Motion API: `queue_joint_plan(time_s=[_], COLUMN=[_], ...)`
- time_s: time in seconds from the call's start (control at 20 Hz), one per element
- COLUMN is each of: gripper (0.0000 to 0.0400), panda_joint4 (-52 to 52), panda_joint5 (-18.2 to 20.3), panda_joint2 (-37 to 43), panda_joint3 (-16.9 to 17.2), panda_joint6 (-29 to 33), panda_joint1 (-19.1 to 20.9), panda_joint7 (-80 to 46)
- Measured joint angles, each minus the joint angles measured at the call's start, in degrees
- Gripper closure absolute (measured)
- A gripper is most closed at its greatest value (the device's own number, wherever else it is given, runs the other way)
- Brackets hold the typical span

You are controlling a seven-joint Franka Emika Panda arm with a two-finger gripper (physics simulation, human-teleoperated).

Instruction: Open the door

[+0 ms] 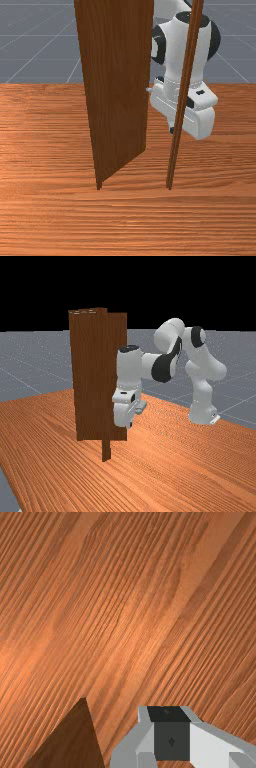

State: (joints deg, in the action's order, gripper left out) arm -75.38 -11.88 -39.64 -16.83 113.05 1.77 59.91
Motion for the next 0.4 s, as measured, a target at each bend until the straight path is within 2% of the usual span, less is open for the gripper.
queue_joint_plan(time_s=[0.1, 0.25, 0.3, 0.4], gripper=[0.0400, 0.0400, 0.0400, 0.0400], panda_joint4=[-2.96, -8.47, -7.45, -5.37], panda_joint5=[0.39, 3.12, 2.22, 2.63], panda_joint2=[1.56, 4.08, 4.32, 3.42], panda_joint3=[-1.84, -4.19, -2.81, -1.18], panda_joint6=[0.54, 0.50, 0.20, -1.08], panda_joint1=[2.02, 4.85, 9.49, 15.36], panda_joint7=[10.83, 27.28, 32.29, 40.51])
